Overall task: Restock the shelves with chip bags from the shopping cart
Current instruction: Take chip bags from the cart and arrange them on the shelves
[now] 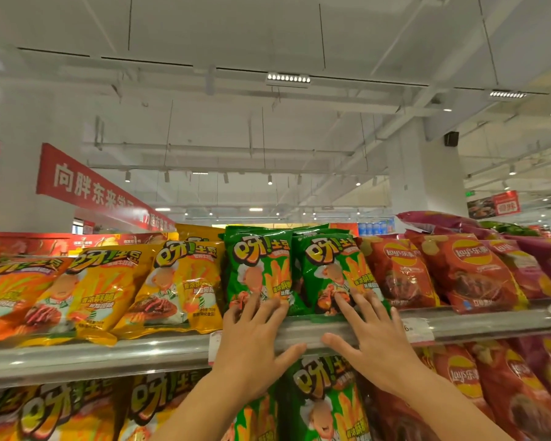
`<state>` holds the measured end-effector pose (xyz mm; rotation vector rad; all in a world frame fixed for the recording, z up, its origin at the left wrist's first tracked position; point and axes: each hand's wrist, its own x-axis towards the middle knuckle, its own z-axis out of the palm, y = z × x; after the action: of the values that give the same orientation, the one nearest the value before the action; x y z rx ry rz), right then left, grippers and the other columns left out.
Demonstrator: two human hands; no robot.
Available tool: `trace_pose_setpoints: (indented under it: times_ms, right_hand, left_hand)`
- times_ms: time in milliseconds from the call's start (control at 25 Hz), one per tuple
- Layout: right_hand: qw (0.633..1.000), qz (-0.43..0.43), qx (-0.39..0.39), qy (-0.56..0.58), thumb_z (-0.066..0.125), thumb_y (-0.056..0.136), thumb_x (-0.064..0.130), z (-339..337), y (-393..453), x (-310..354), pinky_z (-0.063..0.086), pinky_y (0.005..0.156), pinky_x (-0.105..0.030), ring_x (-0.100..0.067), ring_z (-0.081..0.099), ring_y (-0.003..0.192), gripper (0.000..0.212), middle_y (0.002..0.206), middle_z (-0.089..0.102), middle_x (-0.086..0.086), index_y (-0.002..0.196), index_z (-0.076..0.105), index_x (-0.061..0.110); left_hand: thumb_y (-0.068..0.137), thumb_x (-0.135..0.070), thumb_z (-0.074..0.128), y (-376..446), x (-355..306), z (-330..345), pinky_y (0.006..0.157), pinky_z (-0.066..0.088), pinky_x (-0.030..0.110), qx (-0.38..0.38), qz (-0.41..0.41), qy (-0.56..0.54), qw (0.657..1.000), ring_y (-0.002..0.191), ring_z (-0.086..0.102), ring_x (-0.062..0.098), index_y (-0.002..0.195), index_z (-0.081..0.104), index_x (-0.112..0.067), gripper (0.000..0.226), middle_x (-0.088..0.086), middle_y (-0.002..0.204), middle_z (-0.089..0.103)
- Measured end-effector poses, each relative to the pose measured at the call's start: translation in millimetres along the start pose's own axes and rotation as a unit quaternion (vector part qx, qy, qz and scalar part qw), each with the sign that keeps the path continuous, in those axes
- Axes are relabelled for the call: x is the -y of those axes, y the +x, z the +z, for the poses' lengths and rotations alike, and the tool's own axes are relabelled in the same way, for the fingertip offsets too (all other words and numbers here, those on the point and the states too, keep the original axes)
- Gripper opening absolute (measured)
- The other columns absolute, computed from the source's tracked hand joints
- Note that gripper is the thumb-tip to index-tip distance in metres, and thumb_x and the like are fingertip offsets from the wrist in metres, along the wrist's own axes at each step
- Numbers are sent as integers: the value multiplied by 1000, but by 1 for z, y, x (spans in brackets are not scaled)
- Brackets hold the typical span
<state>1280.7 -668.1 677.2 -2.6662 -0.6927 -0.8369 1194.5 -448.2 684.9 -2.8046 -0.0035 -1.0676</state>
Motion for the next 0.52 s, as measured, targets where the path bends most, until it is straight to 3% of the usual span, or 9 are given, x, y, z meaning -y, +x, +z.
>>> trace_pose_setpoints:
  times_ms: [200,520]
  right_hand:
    - [1000,-6,3,-1,-3,67,94,2,1,-1,-9,124,-56,-20,-20,154,102,169,-12,7,156,-15,46]
    - [1000,-12,-7,4,15,86,86,4,0,-2,-12,123,-57,-20,-24,153,88,169,-16,6,157,-14,44]
  left_hand:
    - [79,-91,12,2,-1,4,120,12,58,11,-6,19,1000,156,-5,22,158,14,-37,96,-13,167,12]
    - [77,-90,2,-2,-2,5,122,5,49,-13,-12,18,1000,156,0,18,159,4,-43,95,-15,167,13]
